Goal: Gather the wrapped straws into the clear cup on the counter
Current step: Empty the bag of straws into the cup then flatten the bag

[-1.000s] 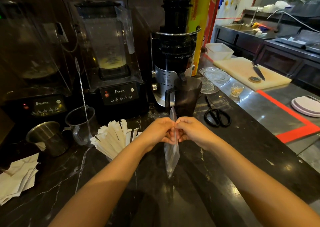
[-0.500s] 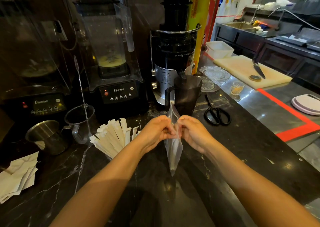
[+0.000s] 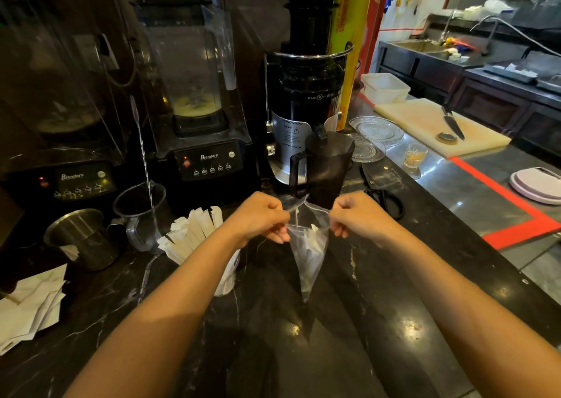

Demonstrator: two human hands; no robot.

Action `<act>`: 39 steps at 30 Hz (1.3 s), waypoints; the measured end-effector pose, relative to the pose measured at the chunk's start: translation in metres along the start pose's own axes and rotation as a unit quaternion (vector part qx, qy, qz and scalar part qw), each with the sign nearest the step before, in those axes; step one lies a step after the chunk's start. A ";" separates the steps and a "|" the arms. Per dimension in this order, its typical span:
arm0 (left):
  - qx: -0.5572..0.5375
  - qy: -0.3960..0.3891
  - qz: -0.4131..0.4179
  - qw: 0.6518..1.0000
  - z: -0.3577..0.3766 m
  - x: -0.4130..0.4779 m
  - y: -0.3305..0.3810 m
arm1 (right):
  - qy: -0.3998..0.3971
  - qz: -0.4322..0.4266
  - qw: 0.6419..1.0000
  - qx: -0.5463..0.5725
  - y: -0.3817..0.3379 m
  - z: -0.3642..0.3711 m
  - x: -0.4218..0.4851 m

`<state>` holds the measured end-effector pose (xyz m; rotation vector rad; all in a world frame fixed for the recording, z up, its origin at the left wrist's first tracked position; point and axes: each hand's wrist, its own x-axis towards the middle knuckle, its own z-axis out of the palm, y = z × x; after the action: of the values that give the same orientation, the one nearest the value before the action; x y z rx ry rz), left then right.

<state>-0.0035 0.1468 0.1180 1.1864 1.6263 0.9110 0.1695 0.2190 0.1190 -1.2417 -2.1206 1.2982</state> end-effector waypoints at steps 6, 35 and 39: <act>0.051 0.046 0.007 0.998 -0.010 0.003 0.003 | 0.023 0.030 0.997 -0.065 0.002 -0.023 -0.002; 0.303 0.020 0.275 0.912 0.016 -0.005 0.056 | -0.209 0.238 0.793 0.521 0.042 0.003 -0.006; 0.252 -0.004 0.284 0.925 0.020 -0.017 0.055 | -0.189 0.246 0.787 0.534 0.042 0.015 -0.003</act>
<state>0.0343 0.1458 0.1660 2.0915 1.5816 0.8438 0.1816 0.2163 0.0758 -1.0137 -0.7931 2.5960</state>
